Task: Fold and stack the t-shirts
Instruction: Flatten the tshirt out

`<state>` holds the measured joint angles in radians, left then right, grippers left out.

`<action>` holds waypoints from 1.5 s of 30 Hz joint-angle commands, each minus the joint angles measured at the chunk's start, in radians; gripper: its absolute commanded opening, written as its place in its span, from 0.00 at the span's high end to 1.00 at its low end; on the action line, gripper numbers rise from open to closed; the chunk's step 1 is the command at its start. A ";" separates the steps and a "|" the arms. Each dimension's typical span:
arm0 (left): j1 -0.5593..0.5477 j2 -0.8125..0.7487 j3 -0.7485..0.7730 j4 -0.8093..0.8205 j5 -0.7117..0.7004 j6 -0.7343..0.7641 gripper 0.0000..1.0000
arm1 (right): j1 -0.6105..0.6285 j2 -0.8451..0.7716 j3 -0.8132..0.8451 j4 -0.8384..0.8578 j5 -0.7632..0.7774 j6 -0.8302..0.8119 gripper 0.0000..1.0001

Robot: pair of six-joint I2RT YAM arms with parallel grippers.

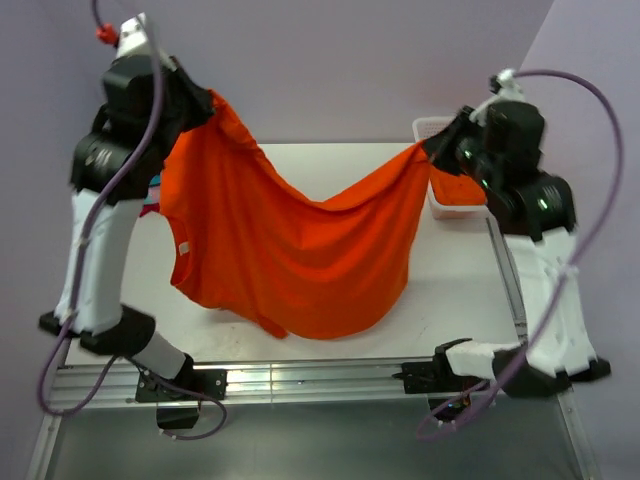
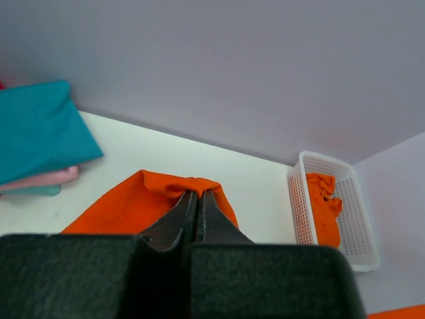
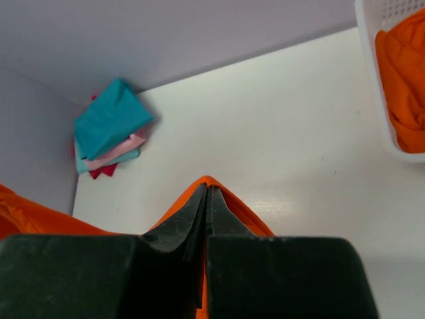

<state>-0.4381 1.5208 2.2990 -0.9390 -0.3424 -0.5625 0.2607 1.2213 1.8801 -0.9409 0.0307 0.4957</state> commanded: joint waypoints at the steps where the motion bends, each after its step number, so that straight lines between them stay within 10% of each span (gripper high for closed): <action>1: 0.102 0.166 0.138 0.118 0.132 -0.031 1.00 | -0.067 0.186 0.093 0.111 -0.052 0.036 1.00; 7: 0.248 0.297 0.309 0.363 0.322 -0.068 1.00 | -0.162 0.599 0.835 -0.010 -0.179 0.088 1.00; 9: 0.251 0.218 0.239 0.442 0.301 -0.060 1.00 | -0.201 0.592 0.846 0.095 -0.259 0.138 1.00; 12: 0.265 0.153 0.202 0.444 0.287 -0.028 1.00 | -0.235 0.337 0.400 0.323 -0.296 0.153 1.00; 17: 0.263 -0.024 -0.010 0.442 0.272 -0.004 1.00 | -0.238 0.239 0.230 0.261 -0.302 0.107 1.00; 30: 0.260 -0.357 -1.246 0.436 0.148 -0.227 1.00 | -0.187 -0.028 -0.920 0.531 -0.308 0.126 1.00; 44: 0.202 -0.211 -1.543 0.319 0.189 -0.459 0.96 | -0.187 0.037 -1.136 0.421 -0.353 0.044 1.00; 45: 0.197 -0.203 -1.546 0.312 0.192 -0.461 0.93 | -0.187 0.043 -1.135 0.403 -0.338 0.040 0.82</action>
<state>-0.2333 1.3079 0.7666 -0.6327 -0.1680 -0.9714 0.0696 1.2751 0.7456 -0.5007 -0.3050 0.5701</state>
